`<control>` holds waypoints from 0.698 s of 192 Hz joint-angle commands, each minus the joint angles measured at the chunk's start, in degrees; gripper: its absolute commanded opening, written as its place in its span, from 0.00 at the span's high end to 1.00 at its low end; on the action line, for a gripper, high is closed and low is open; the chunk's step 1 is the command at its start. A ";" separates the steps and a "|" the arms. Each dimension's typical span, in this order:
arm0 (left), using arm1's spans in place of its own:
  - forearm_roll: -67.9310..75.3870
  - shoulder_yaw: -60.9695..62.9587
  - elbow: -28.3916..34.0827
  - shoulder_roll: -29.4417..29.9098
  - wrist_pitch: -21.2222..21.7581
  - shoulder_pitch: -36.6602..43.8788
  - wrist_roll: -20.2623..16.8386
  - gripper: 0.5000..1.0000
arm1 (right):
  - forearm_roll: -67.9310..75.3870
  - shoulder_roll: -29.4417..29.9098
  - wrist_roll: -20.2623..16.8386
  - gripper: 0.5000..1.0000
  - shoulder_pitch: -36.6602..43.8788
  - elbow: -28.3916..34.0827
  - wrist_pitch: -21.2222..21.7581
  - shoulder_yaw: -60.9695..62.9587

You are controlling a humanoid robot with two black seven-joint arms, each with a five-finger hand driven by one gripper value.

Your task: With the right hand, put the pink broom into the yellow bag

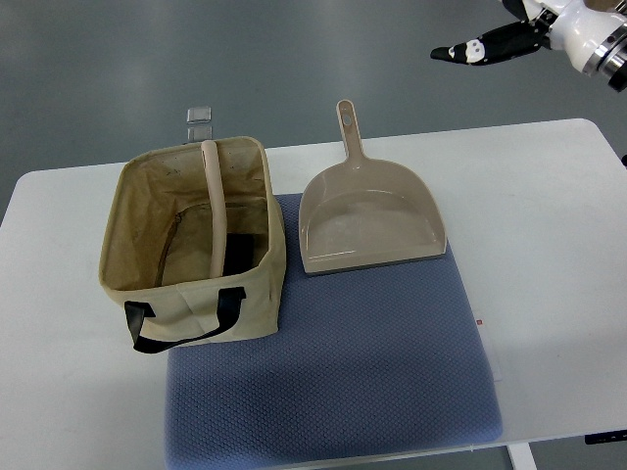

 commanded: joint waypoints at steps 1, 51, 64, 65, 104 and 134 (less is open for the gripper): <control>0.00 0.00 -0.02 0.00 0.00 0.00 -0.03 0.00 | 0.52 3.36 -4.09 0.22 -5.70 0.00 0.71 9.12; 0.00 0.00 -0.02 0.00 0.00 0.00 -0.03 0.00 | 0.61 14.35 -11.56 0.22 -17.39 -0.09 0.44 25.38; 0.00 0.00 0.07 0.00 0.00 0.00 -0.03 0.00 | 0.96 16.72 -11.21 0.22 -20.55 -0.09 0.27 27.48; 0.00 0.00 0.07 0.00 0.00 0.00 -0.03 0.00 | 0.96 16.72 -11.21 0.22 -20.56 -0.09 0.27 27.49; 0.00 0.00 -0.02 0.00 0.00 0.00 -0.03 0.00 | 4.48 22.17 -10.59 0.21 -28.55 -0.09 -0.26 30.21; 0.00 0.00 -0.02 0.00 0.00 0.00 -0.03 0.00 | 5.44 24.54 -9.89 0.18 -31.19 -0.26 -0.35 30.21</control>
